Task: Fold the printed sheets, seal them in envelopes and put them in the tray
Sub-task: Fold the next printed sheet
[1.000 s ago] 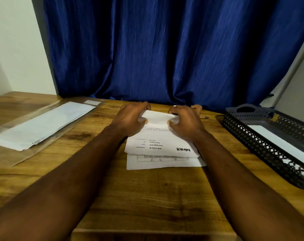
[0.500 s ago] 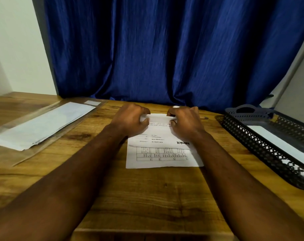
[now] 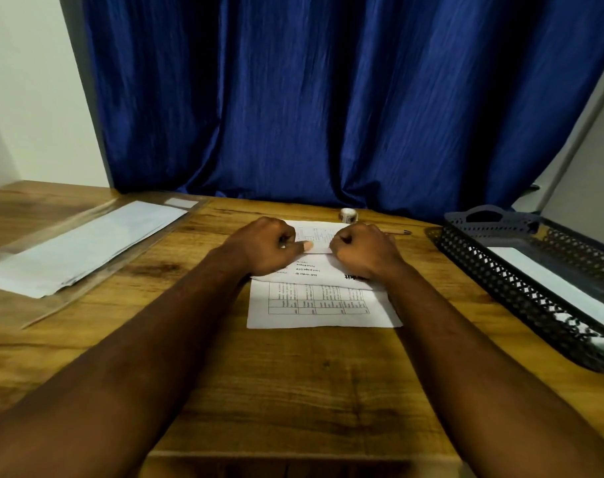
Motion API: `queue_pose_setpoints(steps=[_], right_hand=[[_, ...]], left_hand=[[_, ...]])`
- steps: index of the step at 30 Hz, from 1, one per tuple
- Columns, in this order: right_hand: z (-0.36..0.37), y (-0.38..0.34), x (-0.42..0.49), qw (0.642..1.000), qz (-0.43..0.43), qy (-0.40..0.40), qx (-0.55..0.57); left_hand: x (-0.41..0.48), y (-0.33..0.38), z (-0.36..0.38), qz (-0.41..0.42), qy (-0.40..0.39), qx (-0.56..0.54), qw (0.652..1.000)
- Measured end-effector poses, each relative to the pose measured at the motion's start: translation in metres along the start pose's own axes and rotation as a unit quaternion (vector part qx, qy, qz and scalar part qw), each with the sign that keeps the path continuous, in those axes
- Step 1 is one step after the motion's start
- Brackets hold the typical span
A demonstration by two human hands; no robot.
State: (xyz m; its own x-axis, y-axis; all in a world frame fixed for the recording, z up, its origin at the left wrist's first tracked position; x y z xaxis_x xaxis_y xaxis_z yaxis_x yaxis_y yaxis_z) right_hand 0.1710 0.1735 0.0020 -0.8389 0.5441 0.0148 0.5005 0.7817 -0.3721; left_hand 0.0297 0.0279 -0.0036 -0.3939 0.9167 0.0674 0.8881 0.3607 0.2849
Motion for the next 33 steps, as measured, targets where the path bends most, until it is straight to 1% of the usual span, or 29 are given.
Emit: queue_pose_setpoints(steps=[2, 4, 5, 7, 8, 9, 11, 12, 13, 14, 17, 19, 24, 27, 31, 33], right_hand=[[-0.001, -0.003, -0.001, 1.0, 0.0, 0.024, 0.011], [0.003, -0.007, -0.001, 0.999, -0.025, 0.037, 0.029], [0.007, -0.012, 0.0, 0.999, -0.041, 0.021, 0.016], [0.016, -0.023, 0.001, 0.996, -0.056, -0.026, -0.057], [0.017, -0.028, 0.001, 0.994, -0.057, -0.031, -0.09], [0.012, -0.033, 0.0, 0.992, -0.057, -0.021, -0.109], [0.001, -0.04, -0.001, 0.99, -0.051, 0.025, -0.125], [-0.002, -0.041, -0.001, 0.99, -0.048, 0.043, -0.123], [0.0, -0.04, 0.0, 0.992, -0.05, 0.043, -0.112], [0.007, -0.039, 0.003, 0.994, -0.06, 0.017, -0.094], [0.04, -0.032, 0.009, 0.985, -0.073, -0.14, -0.075], [0.048, -0.027, 0.009, 0.978, -0.057, -0.188, -0.077], [0.045, -0.014, 0.015, 0.966, -0.014, -0.231, -0.117], [0.033, 0.004, 0.017, 0.961, -0.017, -0.259, -0.094], [0.023, 0.019, 0.013, 0.965, -0.021, -0.253, -0.066], [0.021, 0.019, 0.013, 0.971, -0.029, -0.233, -0.035]], left_hand=[[0.001, 0.0, 0.001, 0.011, 0.008, -0.016, 1.0], [0.003, -0.002, 0.003, 0.023, 0.006, -0.011, 1.0], [0.003, -0.004, 0.003, 0.023, 0.002, -0.006, 1.0], [0.003, -0.008, 0.005, 0.017, -0.003, 0.0, 1.0], [0.003, -0.009, 0.006, 0.017, -0.002, 0.002, 1.0], [0.004, -0.009, 0.006, 0.018, 0.001, 0.005, 1.0], [0.004, -0.008, 0.007, 0.017, -0.001, 0.008, 1.0], [0.005, -0.009, 0.007, 0.012, -0.005, 0.011, 1.0], [0.005, -0.01, 0.008, 0.005, -0.008, 0.015, 1.0], [0.006, -0.013, 0.01, -0.003, -0.013, 0.021, 1.0], [0.009, -0.017, 0.016, -0.018, -0.03, 0.041, 0.999], [0.011, -0.018, 0.017, -0.027, -0.03, 0.048, 0.998], [0.011, -0.019, 0.018, -0.048, -0.04, 0.067, 0.996], [0.013, -0.022, 0.021, -0.04, -0.048, 0.048, 0.997], [0.01, -0.019, 0.019, -0.044, -0.042, 0.023, 0.998], [0.009, -0.015, 0.018, -0.038, -0.053, 0.023, 0.998]])
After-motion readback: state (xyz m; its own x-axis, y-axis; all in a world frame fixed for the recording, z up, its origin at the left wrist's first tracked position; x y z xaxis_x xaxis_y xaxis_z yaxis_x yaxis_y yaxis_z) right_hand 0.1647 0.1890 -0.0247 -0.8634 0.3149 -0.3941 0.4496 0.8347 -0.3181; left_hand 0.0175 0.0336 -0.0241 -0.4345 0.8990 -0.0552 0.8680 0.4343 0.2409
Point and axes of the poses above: each hand's wrist, its own x-axis towards the middle knuckle, its own z-axis out of the palm, y = z × x, the point moved 6 cm from there along x, towards the middle knuckle, and after that the axes turned 15 degrees about -y, right-handed, at the moved point
